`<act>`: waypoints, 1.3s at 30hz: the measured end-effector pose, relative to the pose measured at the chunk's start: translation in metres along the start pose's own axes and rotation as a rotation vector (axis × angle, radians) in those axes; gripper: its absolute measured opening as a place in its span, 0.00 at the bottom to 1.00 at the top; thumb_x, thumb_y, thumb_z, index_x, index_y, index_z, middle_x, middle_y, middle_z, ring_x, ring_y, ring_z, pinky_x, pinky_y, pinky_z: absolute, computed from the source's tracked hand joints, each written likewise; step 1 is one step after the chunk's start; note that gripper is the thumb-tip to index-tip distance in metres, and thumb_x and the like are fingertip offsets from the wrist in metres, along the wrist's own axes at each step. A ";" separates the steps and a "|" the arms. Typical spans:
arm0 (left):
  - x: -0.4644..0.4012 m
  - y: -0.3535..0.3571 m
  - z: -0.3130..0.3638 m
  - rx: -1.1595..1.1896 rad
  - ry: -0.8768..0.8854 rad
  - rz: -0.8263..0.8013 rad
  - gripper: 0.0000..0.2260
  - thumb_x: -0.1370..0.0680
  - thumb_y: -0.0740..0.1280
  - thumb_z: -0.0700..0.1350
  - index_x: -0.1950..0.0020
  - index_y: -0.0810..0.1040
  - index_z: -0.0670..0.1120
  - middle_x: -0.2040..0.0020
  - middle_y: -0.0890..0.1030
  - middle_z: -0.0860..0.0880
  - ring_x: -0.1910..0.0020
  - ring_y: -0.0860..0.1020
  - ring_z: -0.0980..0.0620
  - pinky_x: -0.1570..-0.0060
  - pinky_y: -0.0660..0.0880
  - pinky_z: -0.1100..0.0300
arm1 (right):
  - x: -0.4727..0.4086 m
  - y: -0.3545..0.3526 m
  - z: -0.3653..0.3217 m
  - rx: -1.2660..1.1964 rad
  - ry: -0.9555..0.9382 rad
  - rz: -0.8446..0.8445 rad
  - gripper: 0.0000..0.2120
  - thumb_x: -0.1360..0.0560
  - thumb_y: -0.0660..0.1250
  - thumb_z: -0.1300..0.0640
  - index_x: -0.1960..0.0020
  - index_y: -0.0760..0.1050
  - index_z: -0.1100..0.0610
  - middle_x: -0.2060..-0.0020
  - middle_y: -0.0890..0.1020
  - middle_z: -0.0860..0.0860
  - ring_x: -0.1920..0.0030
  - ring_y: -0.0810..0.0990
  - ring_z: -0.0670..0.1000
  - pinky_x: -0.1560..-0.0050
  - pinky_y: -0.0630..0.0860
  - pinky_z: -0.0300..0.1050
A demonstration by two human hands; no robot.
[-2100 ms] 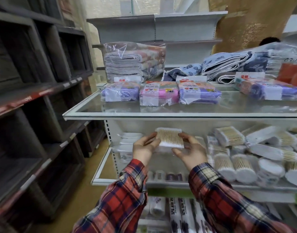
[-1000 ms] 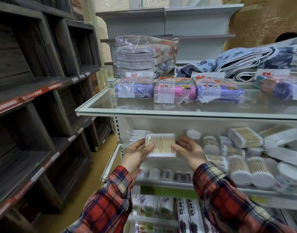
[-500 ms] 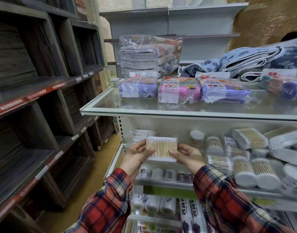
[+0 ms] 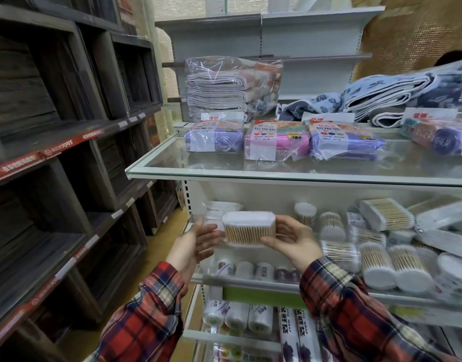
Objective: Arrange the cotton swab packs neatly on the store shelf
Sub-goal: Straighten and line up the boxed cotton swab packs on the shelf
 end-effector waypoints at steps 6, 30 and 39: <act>0.009 -0.006 0.002 -0.067 -0.302 -0.127 0.18 0.22 0.62 0.55 0.49 0.79 0.41 0.66 0.80 0.46 0.70 0.77 0.51 0.69 0.75 0.60 | 0.009 0.003 -0.007 0.010 -0.085 -0.012 0.23 0.37 0.77 0.67 0.50 0.78 0.45 0.52 0.84 0.41 0.47 0.81 0.42 0.39 0.74 0.40; 0.017 0.012 0.008 -0.077 -0.069 -0.207 0.13 0.24 0.68 0.48 0.48 0.81 0.39 0.58 0.85 0.42 0.65 0.83 0.50 0.67 0.80 0.61 | 0.028 -0.003 -0.003 0.499 -0.369 0.122 0.27 0.31 0.73 0.63 0.43 0.71 0.37 0.41 0.75 0.36 0.42 0.73 0.35 0.39 0.69 0.34; 0.017 0.009 0.011 -0.219 0.161 -0.203 0.27 0.31 0.71 0.52 0.36 0.74 0.40 0.48 0.85 0.43 0.51 0.83 0.46 0.53 0.80 0.53 | 0.016 0.006 -0.002 0.023 0.218 -0.037 0.05 0.24 0.65 0.49 0.49 0.75 0.47 0.52 0.82 0.47 0.54 0.81 0.46 0.54 0.78 0.42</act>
Point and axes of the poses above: each hand's wrist, its own x-axis away from the middle knuckle, its own y-axis out of the palm, z = x × y, the point moved 3 cm from there along -x, towards the middle knuckle
